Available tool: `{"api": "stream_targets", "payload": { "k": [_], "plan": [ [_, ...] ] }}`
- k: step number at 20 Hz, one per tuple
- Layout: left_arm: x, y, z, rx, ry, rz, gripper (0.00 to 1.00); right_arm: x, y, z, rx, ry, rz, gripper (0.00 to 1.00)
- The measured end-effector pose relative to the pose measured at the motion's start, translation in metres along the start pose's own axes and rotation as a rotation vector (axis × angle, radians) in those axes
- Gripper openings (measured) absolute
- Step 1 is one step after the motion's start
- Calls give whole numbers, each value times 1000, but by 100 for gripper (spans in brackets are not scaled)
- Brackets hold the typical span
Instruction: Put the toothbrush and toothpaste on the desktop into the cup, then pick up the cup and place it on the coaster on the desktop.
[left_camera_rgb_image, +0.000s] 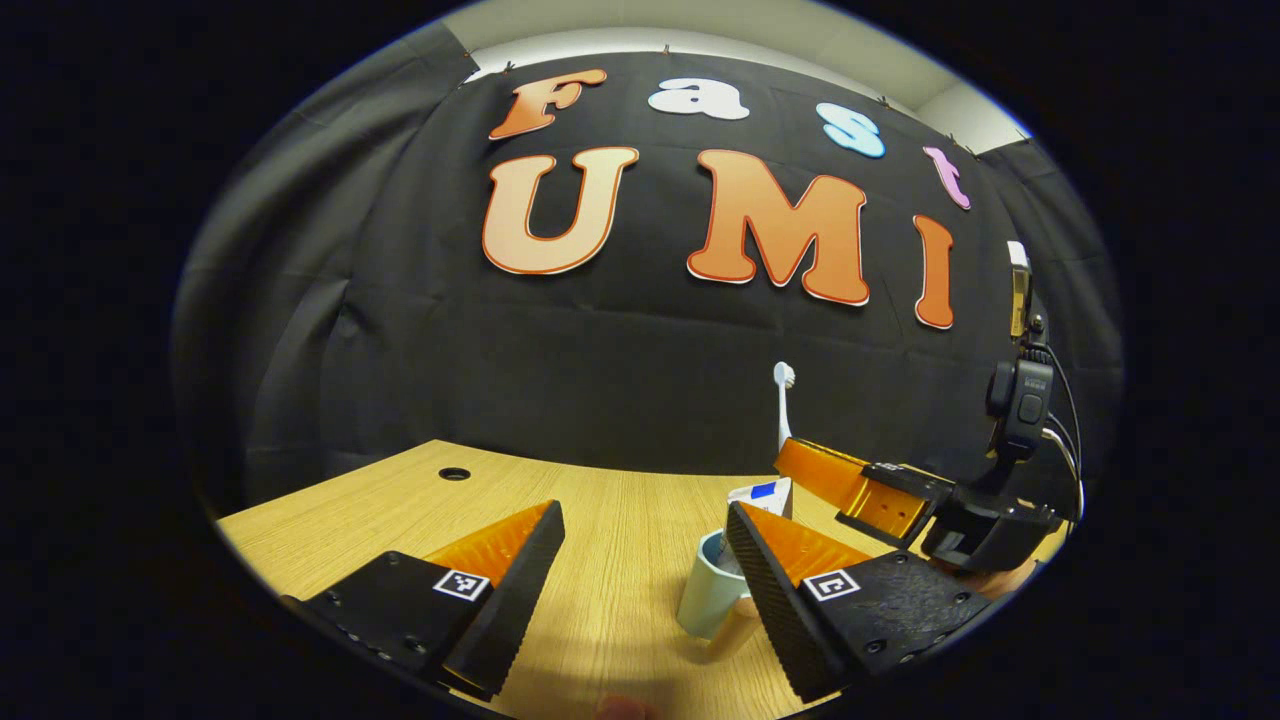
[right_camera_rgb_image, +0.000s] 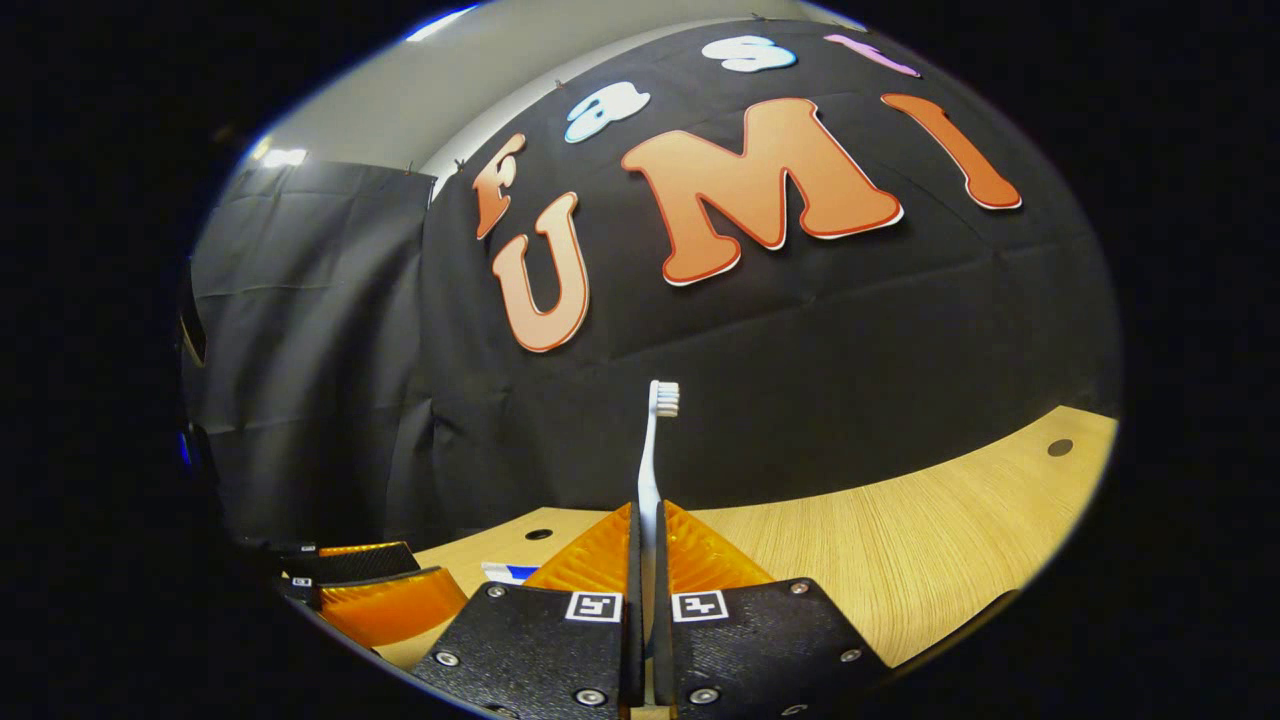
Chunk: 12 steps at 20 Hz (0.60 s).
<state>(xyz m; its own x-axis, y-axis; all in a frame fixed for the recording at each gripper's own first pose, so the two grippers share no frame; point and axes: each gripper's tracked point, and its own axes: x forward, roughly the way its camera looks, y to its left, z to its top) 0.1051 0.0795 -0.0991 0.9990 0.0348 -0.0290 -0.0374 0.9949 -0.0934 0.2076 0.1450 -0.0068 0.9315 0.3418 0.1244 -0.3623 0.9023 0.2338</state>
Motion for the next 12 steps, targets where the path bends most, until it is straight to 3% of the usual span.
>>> {"api": "stream_targets", "payload": {
  "k": [5, 10, 12],
  "plan": [
    [-16, -8, 6, -3, 4, -6, 98, -14, -4, -14, 1, 66, -15, 6],
    [-29, -18, 29, 30, -22, -7, 98, -37, -4, 3, 8, 73, -2, 4],
    [-31, -27, 32, 48, -3, -10, 97, -46, -4, 14, -11, 75, 6, 10]
  ]
}}
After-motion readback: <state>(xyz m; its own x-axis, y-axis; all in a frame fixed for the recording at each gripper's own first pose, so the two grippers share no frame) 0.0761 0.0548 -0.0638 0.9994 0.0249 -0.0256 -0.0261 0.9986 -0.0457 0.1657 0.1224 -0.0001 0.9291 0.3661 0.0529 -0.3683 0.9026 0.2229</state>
